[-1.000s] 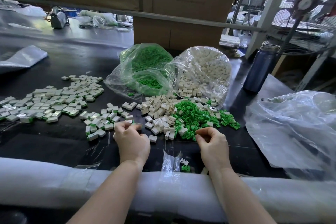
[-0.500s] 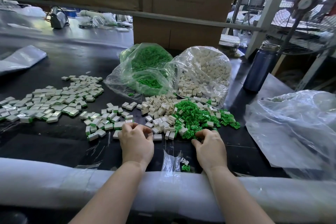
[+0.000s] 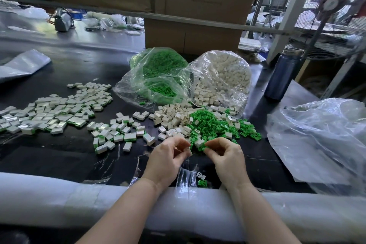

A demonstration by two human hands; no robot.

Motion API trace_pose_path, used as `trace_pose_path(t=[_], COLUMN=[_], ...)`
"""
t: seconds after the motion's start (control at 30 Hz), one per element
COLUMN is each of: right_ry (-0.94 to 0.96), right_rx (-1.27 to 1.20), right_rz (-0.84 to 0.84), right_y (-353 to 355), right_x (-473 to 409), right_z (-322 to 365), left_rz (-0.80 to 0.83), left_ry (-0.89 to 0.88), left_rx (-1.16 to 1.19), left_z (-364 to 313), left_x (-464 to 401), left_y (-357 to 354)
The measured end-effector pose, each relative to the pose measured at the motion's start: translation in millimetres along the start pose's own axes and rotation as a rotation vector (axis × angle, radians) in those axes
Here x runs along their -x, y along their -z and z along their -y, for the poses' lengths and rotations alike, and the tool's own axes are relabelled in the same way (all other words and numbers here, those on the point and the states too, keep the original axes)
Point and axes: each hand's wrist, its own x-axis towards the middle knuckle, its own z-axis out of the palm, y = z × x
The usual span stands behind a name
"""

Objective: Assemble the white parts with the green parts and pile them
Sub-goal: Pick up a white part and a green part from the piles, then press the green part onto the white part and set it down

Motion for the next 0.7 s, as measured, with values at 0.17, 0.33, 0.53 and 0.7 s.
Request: trace_pose_path(t=[0.17, 0.33, 0.53, 0.7], right_ry=[-0.008, 0.007, 0.005, -0.003], right_rx=[-0.184, -0.233, -0.244, -0.273], right_rz=[0.08, 0.163, 0.211, 0.187], right_y=[1.8, 2.9, 2.9, 3.2], right_x=[0.9, 3.8, 4.9, 3.7], right_z=[2.4, 6.2, 7.7, 5.7], left_rz=[0.045, 0.095, 0.139, 0.142], left_ry=[-0.008, 0.07, 0.104, 0.122], left_rx=[0.042, 0.206, 0.284, 0.275], left_z=[0.8, 0.6, 1.3, 1.1], left_x=[0.0, -0.7, -2.6, -2.3], left_y=[0.1, 1.3, 1.7, 2.0])
